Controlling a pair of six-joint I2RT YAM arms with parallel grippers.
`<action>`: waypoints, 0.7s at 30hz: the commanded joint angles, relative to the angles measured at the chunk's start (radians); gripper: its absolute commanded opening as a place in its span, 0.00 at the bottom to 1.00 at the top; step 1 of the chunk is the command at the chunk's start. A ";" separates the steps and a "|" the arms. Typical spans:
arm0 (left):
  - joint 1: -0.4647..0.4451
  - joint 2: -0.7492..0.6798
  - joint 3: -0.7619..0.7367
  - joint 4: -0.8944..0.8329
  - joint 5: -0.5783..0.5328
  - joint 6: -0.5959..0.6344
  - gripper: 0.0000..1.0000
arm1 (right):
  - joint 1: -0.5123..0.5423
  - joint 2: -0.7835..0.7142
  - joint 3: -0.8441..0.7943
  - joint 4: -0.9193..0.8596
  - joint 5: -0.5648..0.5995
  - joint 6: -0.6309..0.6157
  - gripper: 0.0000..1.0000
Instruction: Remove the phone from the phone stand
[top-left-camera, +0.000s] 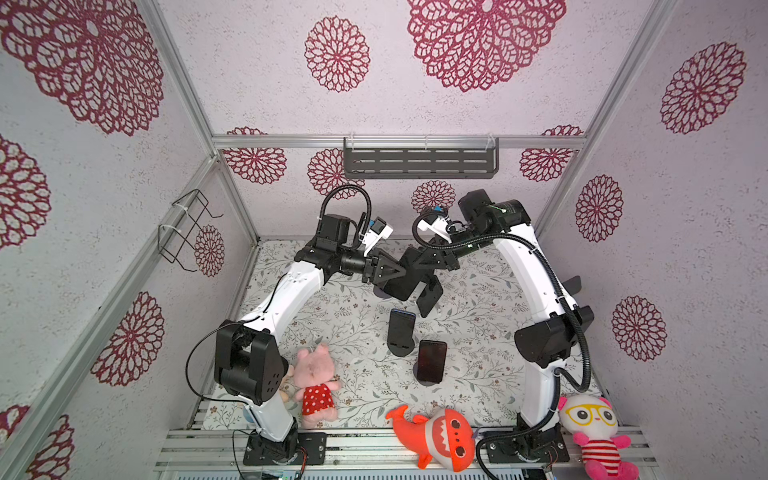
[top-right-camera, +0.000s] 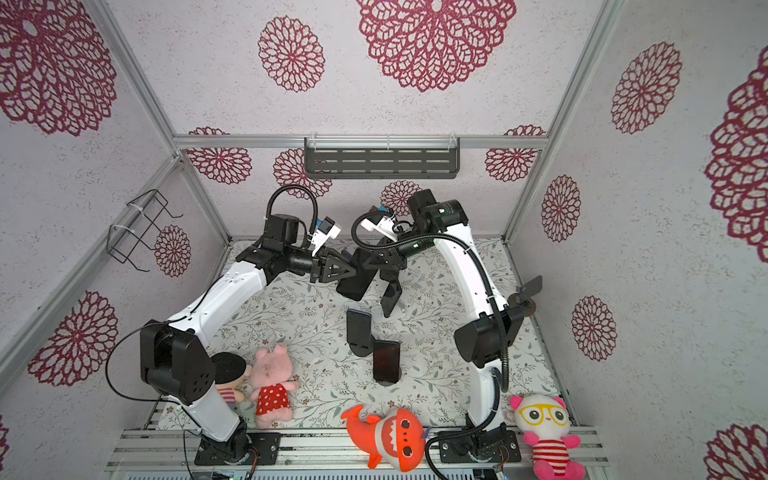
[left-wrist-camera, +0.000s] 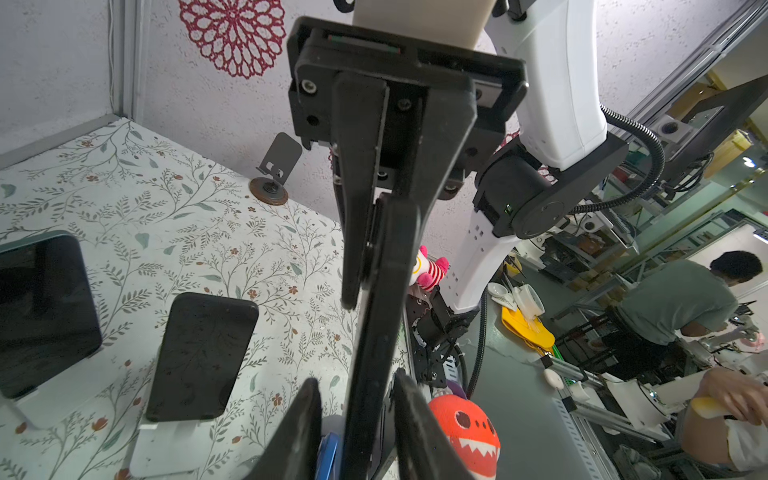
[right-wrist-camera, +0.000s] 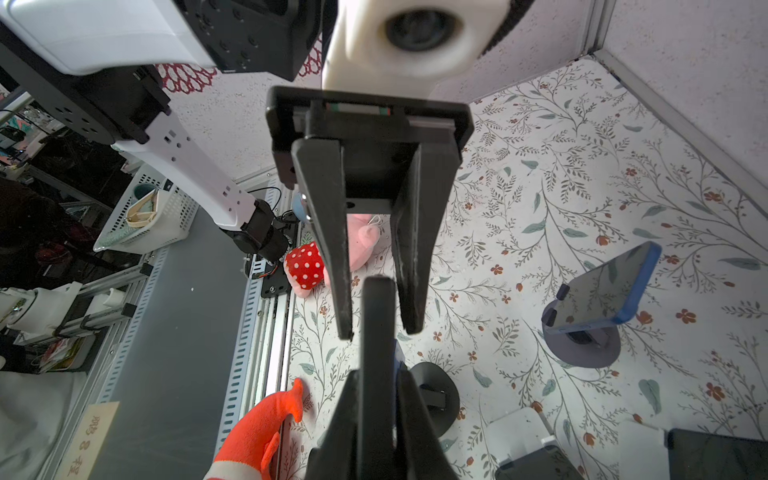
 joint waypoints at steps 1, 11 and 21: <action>-0.013 0.003 0.017 0.040 0.007 0.005 0.20 | 0.007 -0.031 0.009 0.018 -0.071 -0.007 0.02; -0.018 -0.036 -0.015 0.115 -0.063 -0.056 0.00 | 0.003 -0.033 -0.019 0.094 -0.044 0.067 0.35; -0.015 -0.134 -0.204 0.577 -0.268 -0.437 0.00 | -0.086 -0.293 -0.457 0.784 0.275 0.653 0.76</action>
